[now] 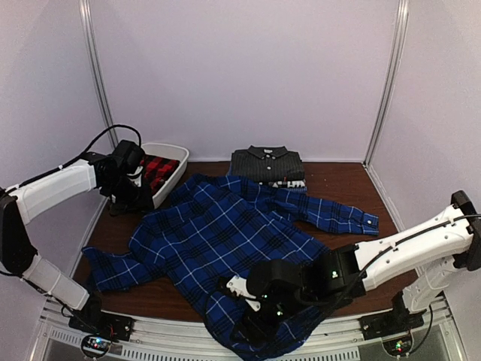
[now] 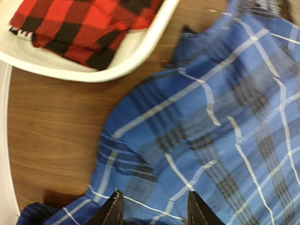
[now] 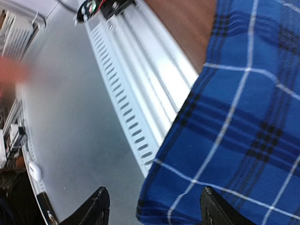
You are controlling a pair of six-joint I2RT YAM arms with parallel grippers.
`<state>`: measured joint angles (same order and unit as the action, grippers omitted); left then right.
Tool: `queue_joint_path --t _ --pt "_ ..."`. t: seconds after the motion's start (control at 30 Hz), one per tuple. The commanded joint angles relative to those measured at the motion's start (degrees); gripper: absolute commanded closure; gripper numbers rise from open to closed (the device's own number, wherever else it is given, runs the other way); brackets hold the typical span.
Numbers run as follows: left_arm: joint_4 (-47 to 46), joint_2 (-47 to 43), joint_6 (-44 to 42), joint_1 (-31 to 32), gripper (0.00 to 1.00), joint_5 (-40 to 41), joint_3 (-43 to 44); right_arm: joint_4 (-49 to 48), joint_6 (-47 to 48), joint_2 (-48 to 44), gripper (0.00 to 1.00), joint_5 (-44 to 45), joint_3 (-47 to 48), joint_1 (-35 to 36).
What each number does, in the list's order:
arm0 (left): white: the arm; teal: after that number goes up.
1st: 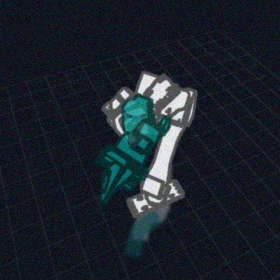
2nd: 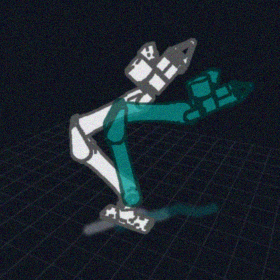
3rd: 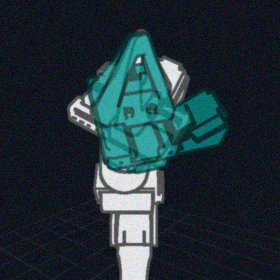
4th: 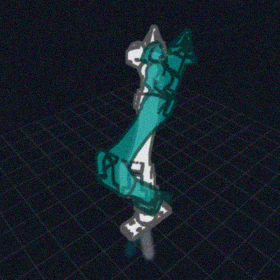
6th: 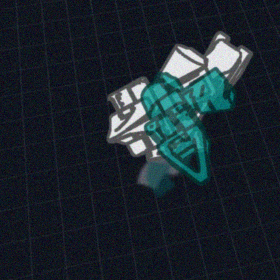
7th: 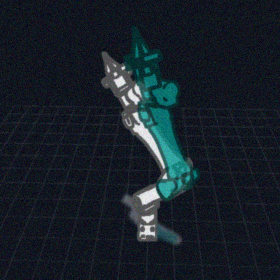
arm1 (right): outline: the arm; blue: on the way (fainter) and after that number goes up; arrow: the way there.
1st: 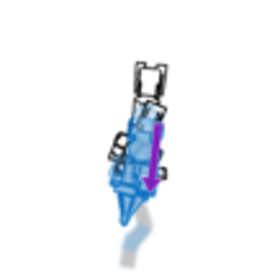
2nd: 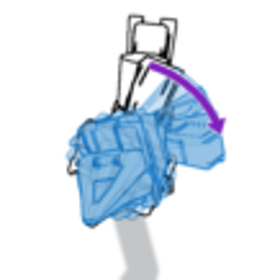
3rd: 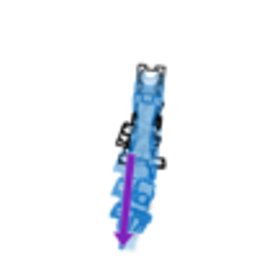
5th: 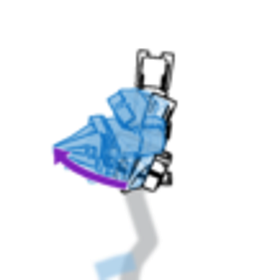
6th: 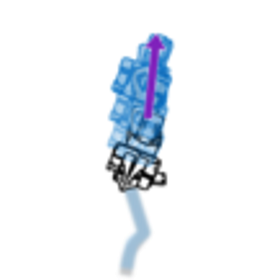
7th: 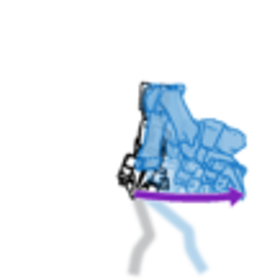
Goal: Fold and stack the long sleeve shirts
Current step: Smooth out the flattened shirt at the center of the board.
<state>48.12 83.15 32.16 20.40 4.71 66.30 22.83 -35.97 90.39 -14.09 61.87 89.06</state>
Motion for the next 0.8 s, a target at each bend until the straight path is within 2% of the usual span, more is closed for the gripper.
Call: queue_joint_path --t 0.0,0.17,0.33,0.6,0.77 --pt "-1.63 -2.70 7.17 8.55 0.53 -2.09 -0.87 -1.16 -0.17 -5.51 0.35 3.80 -2.18 -6.79" --pt "-11.78 -2.11 17.39 20.19 0.59 -6.14 -6.49 -2.37 -1.33 -7.78 0.45 6.61 -5.73 -15.96" --pt "-23.15 1.37 25.47 28.63 0.61 -8.55 -11.94 -7.17 -1.63 -8.26 0.48 6.34 -9.91 -27.61" --pt "-29.78 2.82 31.10 31.49 0.67 -10.24 -22.08 -12.03 0.87 -1.62 0.49 6.15 -12.50 -36.48" --pt "-29.34 1.70 31.37 31.54 0.67 -10.02 -27.52 -11.58 2.27 2.38 0.50 8.92 -11.89 -37.20"
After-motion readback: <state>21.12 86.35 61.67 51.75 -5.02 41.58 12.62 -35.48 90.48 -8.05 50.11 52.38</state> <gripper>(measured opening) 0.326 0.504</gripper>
